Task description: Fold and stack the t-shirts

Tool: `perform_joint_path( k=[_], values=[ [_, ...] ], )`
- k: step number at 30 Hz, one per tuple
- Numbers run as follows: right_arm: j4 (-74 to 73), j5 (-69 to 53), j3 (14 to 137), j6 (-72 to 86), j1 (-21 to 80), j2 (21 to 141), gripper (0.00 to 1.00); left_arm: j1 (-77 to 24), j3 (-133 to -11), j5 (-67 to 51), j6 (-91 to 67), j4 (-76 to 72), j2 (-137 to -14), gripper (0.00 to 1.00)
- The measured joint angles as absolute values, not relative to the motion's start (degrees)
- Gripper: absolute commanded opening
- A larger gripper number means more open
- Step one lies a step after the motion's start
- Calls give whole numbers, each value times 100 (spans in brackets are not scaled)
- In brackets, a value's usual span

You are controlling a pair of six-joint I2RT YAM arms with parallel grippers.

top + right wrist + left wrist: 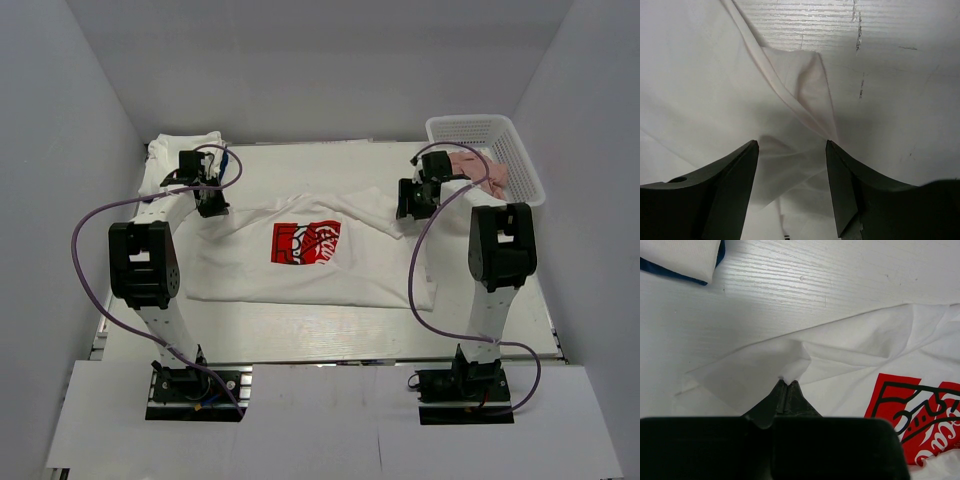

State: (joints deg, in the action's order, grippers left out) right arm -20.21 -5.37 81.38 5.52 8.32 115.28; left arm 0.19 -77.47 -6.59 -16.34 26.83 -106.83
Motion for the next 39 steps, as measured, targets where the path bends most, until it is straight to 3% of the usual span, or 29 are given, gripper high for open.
perform_joint_path(
  k=[1, 4, 5, 10, 26, 39],
  values=[
    [-2038, -548, 8145, 552, 832, 11552, 60, 19, -7747, -652, -1634, 2689, -10683, 0],
    [-2058, -607, 8154, 499, 832, 11568, 38, 19, -7747, -644, -1634, 2694, -10680, 0],
    [-2051, -644, 8154, 495, 832, 11568, 26, 19, -7747, -644, -1634, 2696, -10683, 0],
    [-2008, -904, 8154, 403, 832, 11568, 0, 19, -7747, -620, -1634, 2694, -10683, 0],
    [-1566, -1146, 8123, 388, 832, 11126, 0, 19, -7773, -585, -1632, 2692, -10680, 0],
    [-1354, -1470, 9625, 644, 740, 11727, 0, 32, -8694, -657, -1656, 2593, -11166, 0]
  ],
)
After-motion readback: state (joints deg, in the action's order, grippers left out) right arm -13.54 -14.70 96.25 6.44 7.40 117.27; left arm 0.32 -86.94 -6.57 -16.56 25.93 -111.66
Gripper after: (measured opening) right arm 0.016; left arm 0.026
